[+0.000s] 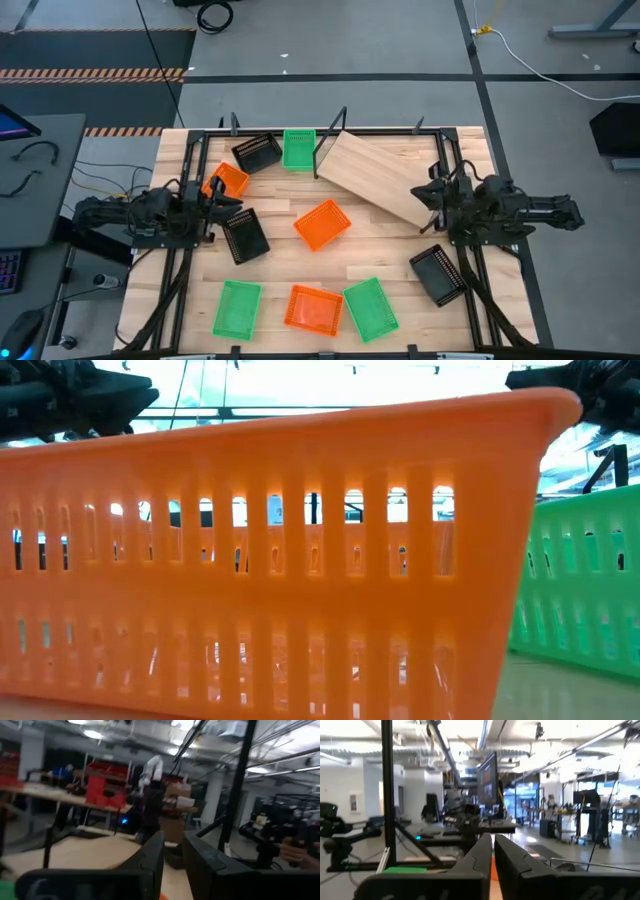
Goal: Stack baskets on shelf by color
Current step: Put the center orange basket on the shelf
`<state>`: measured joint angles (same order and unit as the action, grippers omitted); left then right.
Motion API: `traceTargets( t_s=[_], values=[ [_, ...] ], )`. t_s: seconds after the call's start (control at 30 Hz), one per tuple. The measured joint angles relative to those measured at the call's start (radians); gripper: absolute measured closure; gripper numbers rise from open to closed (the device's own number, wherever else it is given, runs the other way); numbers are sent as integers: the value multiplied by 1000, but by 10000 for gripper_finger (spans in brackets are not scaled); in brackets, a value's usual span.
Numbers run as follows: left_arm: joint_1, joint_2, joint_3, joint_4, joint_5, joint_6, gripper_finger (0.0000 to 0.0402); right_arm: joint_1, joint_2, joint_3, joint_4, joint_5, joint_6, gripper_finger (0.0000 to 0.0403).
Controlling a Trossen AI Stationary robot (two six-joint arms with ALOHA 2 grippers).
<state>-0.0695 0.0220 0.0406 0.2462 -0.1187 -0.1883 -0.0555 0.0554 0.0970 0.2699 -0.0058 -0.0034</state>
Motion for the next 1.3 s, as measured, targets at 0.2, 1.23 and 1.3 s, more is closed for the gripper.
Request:
traceTargets(
  t_s=[0.2, 1.23, 1.3],
  values=[
    [0, 121, 162, -187, -69, 16, 283, 0, 103, 178, -187, 37, 22, 333],
    [0, 962, 656, -205, -225, 137, 202, 36, 1005, 939, -608, 171, -22, 236],
    [0, 981, 656, -216, -225, 160, 202, 37, 1043, 939, -599, 173, 2, 228]
  ],
)
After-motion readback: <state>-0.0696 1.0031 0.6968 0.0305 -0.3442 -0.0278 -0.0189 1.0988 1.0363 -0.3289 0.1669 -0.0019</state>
